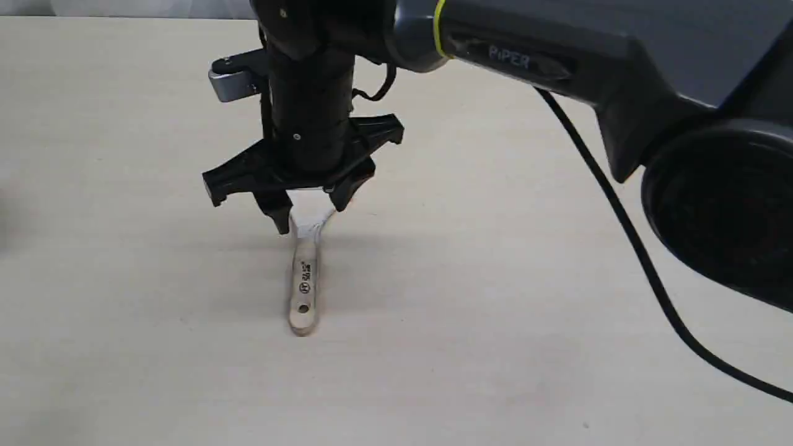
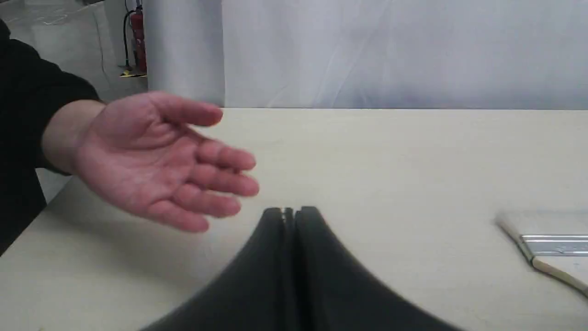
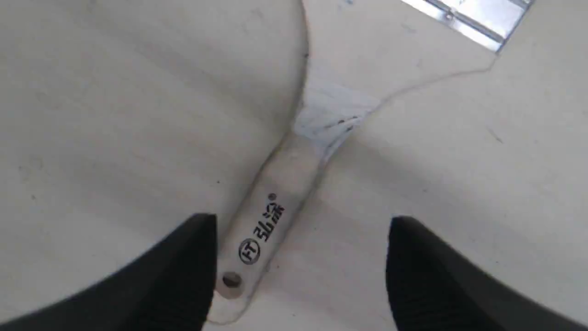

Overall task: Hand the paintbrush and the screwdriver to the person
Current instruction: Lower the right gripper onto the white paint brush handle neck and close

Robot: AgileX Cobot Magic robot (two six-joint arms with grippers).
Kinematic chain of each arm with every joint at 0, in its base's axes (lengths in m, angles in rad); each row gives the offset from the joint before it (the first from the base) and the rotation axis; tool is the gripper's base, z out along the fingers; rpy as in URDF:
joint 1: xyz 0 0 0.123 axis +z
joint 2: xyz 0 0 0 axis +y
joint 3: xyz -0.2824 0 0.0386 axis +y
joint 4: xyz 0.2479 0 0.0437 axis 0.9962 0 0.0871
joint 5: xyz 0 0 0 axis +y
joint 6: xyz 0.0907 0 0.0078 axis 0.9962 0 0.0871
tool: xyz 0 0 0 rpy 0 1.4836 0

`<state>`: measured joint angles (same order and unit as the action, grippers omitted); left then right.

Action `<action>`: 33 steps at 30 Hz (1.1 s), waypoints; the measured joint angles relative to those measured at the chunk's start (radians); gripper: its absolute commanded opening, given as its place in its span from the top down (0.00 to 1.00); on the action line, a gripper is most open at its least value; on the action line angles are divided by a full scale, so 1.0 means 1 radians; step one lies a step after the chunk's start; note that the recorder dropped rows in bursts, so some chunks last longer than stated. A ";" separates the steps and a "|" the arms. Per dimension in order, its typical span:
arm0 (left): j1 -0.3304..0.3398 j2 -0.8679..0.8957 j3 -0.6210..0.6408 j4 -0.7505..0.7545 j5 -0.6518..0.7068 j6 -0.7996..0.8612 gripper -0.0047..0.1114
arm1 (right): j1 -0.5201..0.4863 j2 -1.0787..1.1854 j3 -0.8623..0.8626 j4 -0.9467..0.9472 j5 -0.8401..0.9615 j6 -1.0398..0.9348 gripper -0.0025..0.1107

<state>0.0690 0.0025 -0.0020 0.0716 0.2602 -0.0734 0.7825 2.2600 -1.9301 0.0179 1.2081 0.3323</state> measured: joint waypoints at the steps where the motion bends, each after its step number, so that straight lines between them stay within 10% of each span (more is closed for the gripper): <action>1: 0.000 0.000 0.000 0.000 0.000 0.000 0.96 | 0.000 0.007 0.000 0.007 0.000 0.012 0.47; 33: 0.000 0.000 0.000 0.000 0.000 0.000 0.96 | 0.000 0.129 0.000 -0.028 -0.153 0.249 0.47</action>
<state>0.0690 0.0025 -0.0020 0.0716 0.2602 -0.0734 0.7825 2.3894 -1.9301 -0.0105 1.0554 0.5816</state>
